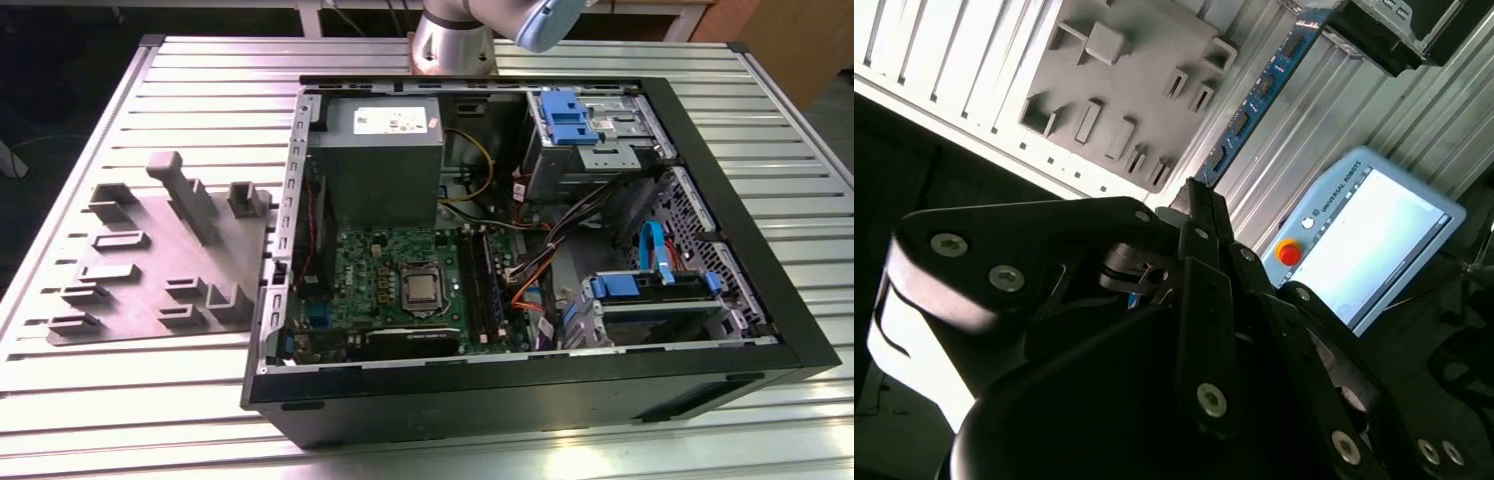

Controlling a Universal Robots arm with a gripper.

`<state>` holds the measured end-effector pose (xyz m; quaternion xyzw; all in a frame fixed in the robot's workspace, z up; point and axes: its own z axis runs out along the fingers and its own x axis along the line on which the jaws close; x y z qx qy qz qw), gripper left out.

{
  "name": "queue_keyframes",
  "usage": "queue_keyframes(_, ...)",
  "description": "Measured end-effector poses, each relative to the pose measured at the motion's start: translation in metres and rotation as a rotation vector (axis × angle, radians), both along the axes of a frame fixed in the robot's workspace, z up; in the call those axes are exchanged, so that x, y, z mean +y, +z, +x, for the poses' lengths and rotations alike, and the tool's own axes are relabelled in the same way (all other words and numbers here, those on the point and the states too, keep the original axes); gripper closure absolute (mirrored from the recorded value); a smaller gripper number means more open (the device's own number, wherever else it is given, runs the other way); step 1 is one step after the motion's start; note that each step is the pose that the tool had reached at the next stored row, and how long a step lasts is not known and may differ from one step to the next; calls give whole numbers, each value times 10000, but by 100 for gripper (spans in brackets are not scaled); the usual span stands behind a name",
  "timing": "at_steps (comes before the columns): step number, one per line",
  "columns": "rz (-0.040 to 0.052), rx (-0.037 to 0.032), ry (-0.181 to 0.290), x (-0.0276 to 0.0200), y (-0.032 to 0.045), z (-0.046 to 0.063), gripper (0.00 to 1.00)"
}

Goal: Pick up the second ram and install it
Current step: 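Pick up the second ram and move it above second insertion slot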

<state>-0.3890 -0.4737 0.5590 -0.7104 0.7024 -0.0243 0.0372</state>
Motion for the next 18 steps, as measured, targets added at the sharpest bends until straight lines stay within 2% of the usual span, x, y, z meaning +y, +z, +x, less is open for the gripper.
queue_keyframes(9, 0, 12, -17, 0, -104, 146, 88)
queue_keyframes(18, -28, 96, -17, 1, -179, 518, 88)
